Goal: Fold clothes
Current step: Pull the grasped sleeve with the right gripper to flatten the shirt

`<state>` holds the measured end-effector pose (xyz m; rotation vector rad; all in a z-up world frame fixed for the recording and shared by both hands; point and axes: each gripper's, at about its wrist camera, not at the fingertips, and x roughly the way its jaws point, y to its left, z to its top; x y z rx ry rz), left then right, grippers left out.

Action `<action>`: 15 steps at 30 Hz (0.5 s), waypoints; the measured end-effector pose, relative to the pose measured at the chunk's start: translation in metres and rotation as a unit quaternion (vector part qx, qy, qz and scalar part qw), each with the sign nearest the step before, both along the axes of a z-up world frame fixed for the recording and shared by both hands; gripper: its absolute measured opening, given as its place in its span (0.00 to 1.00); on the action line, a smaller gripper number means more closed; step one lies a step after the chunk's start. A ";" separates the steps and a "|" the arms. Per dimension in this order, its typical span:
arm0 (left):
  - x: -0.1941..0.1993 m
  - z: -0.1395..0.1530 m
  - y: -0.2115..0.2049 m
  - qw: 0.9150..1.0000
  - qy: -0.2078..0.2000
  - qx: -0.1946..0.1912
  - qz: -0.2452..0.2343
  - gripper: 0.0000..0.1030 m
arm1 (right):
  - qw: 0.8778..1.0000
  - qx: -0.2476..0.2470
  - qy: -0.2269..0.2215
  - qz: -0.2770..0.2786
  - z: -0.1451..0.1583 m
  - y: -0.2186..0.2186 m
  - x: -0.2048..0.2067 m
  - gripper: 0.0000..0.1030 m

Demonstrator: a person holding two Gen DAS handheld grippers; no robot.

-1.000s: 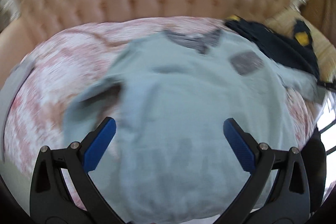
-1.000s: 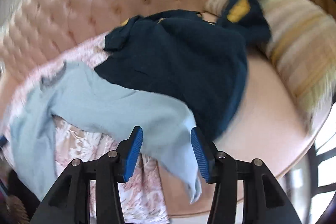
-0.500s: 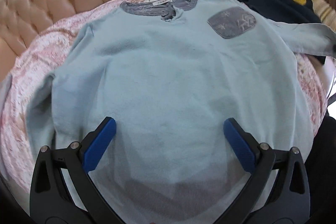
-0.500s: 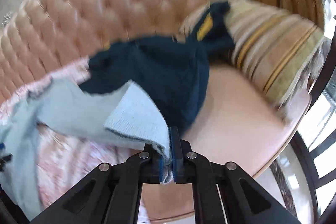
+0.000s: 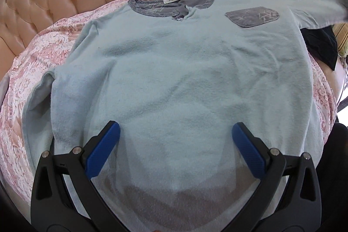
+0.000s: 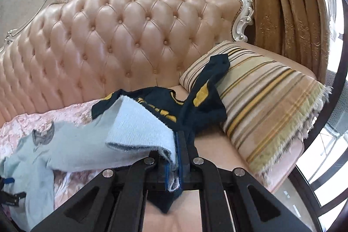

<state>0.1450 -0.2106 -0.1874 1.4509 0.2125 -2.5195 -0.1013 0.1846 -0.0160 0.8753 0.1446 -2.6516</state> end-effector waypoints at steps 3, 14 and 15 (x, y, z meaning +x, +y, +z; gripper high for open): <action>-0.001 0.000 -0.001 1.000 -0.002 0.000 0.001 1.00 | 1.000 0.018 -0.013 0.012 -0.001 -0.016 -0.035 0.05; -0.005 0.000 -0.004 1.000 -0.004 0.002 0.001 1.00 | 0.991 0.050 -0.124 -0.026 -0.088 -0.028 -0.095 0.09; -0.005 0.000 -0.004 1.000 -0.003 0.002 0.001 1.00 | 0.989 0.044 -0.139 -0.024 -0.095 -0.025 -0.094 0.15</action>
